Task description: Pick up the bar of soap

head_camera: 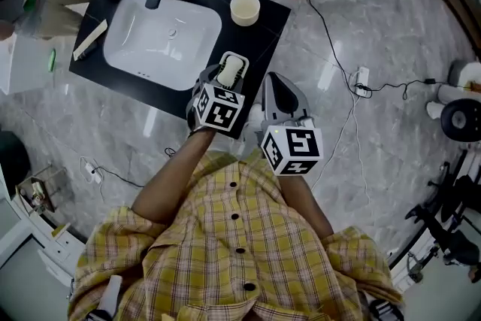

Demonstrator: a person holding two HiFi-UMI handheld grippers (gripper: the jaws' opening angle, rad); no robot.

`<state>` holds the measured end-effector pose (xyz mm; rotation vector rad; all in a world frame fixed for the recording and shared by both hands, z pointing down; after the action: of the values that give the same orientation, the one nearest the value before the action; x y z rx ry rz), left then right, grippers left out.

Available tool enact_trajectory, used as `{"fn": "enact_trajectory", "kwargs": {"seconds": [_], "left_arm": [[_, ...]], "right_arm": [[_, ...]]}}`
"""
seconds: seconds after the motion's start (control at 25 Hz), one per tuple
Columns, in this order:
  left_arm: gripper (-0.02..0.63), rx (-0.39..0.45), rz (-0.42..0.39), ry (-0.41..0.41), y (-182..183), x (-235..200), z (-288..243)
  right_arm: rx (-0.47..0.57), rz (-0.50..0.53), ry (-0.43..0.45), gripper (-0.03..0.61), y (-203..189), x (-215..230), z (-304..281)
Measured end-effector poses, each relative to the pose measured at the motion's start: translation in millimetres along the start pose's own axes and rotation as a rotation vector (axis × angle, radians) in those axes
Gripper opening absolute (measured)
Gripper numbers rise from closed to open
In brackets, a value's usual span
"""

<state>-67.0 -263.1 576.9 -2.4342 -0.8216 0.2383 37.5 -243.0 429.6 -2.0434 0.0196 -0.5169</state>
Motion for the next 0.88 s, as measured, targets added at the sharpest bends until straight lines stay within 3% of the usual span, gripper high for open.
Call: {"fn": "enact_trajectory", "kwargs": {"seconds": [0.44, 0.6, 0.88], "left_arm": [[0.241, -0.176, -0.019, -0.045, -19.3, -10.9, -51.0], [0.241, -0.211, -0.02, -0.056, -21.6, -10.7, -58.6], [0.241, -0.253, -0.087, -0.053, -18.6, -10.1, -63.6]], "right_arm": [[-0.017, -0.01, -0.026, 0.018, 1.6, 4.6, -20.8], [-0.017, -0.019, -0.032, 0.018, 3.8, 8.4, -25.2], [-0.024, -0.039, -0.031, 0.018, 4.3, 12.2, -34.4]]}}
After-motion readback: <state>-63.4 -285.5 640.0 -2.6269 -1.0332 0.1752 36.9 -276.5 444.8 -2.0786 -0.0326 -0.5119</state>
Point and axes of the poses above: the fingertips, and each gripper's own axes: z backward along the fingers, x to its right, y out of its top, the point moved 3 cm from there along z, backward along the fingers, and after that the axes turned 3 degrees about -z, right-handed, at the moved point
